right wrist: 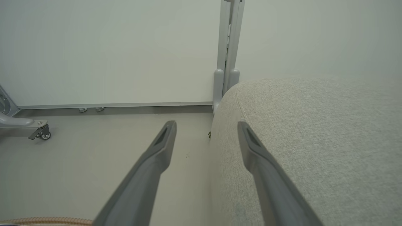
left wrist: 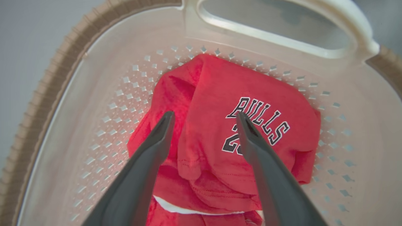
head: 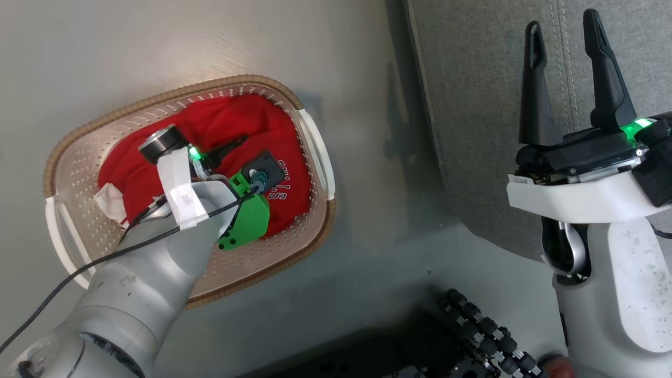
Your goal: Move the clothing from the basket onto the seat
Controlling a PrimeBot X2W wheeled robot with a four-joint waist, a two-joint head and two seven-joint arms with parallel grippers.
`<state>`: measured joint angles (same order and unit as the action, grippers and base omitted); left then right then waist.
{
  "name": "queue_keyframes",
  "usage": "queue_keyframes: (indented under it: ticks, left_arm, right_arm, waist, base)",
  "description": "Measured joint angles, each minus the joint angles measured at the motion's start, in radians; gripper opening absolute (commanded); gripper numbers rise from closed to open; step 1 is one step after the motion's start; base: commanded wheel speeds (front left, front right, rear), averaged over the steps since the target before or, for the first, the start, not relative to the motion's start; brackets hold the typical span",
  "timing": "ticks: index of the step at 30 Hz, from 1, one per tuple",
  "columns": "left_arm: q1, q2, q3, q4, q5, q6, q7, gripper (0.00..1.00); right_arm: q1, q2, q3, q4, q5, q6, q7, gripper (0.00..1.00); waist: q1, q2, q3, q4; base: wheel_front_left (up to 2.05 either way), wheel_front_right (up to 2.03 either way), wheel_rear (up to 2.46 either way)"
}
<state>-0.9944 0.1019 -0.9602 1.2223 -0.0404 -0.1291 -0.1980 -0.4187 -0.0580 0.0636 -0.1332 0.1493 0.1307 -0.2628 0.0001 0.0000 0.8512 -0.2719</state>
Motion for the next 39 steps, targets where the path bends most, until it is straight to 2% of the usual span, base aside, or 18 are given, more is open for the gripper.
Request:
queue_keyframes:
  ticks: [4, 11, 16, 17, 18, 23, 28, 34, 39]
  left_arm:
    - [-0.031, 0.004, -0.034, 0.028, 0.017, 0.000, 0.045, 1.00]
    - [-0.064, 0.036, -0.049, 0.051, 0.034, 0.046, 0.120, 1.00]
    - [-0.073, 0.046, -0.057, 0.056, 0.032, 0.047, 0.142, 1.00]
    - [-0.073, 0.046, -0.048, 0.057, 0.018, 0.041, 0.151, 0.45]
    - [-0.073, 0.046, -0.045, 0.058, 0.005, 0.040, 0.150, 0.00]
    - [-0.073, 0.035, -0.043, 0.060, -0.015, 0.026, 0.116, 0.00]
    - [-0.058, 0.011, -0.028, 0.055, -0.045, 0.034, 0.042, 0.00]
    - [0.030, -0.019, 0.033, 0.046, -0.142, 0.035, -0.026, 0.00]
    - [0.127, -0.035, 0.099, -0.014, -0.226, 0.035, -0.059, 0.00]
  right_arm:
    - [-0.003, 0.005, 0.013, 0.000, 0.008, 0.000, 0.000, 1.00]
    - [-0.018, 0.006, 0.016, 0.000, 0.029, 0.000, 0.000, 1.00]
    - [-0.024, 0.006, 0.017, -0.001, 0.035, 0.000, 0.000, 1.00]
    - [-0.025, 0.006, 0.018, -0.001, 0.036, 0.000, 0.000, 1.00]
    - [-0.025, 0.006, 0.018, 0.000, 0.037, 0.000, 0.000, 1.00]
    - [-0.029, 0.007, 0.012, 0.009, 0.039, 0.000, 0.000, 1.00]
    - [-0.026, 0.007, 0.005, 0.021, 0.031, 0.000, 0.000, 1.00]
    - [-0.002, 0.008, 0.002, 0.036, 0.006, 0.000, 0.000, 1.00]
    - [0.034, -0.011, -0.003, 0.050, -0.004, 0.000, 0.000, 1.00]
  waist:
    - [0.0000, 0.0000, 0.034, -0.029]
    - [0.0000, 0.0000, 0.085, -0.062]
    - [0.0000, 0.0000, 0.112, -0.075]
    - [0.0000, 0.0000, 0.116, -0.077]
    - [0.0000, 0.0000, 0.119, -0.078]
    - [0.0000, 0.0000, 0.118, -0.071]
    - [0.0000, 0.0000, 0.083, -0.060]
    - [0.0000, 0.0000, 0.012, -0.039]
    - [-0.0001, 0.0000, -0.068, -0.015]
  base:
    - [0.00, 0.00, 0.00]
    - [0.00, 0.00, 0.00]
    - [0.00, 0.00, 0.00]
    - [0.00, 0.00, 0.00]
    - [0.00, 0.00, 0.00]
    - [0.00, 0.00, 0.00]
    - [0.00, 0.00, 0.00]
    - [0.00, 0.00, 0.00]
    - [0.00, 0.00, 0.00]
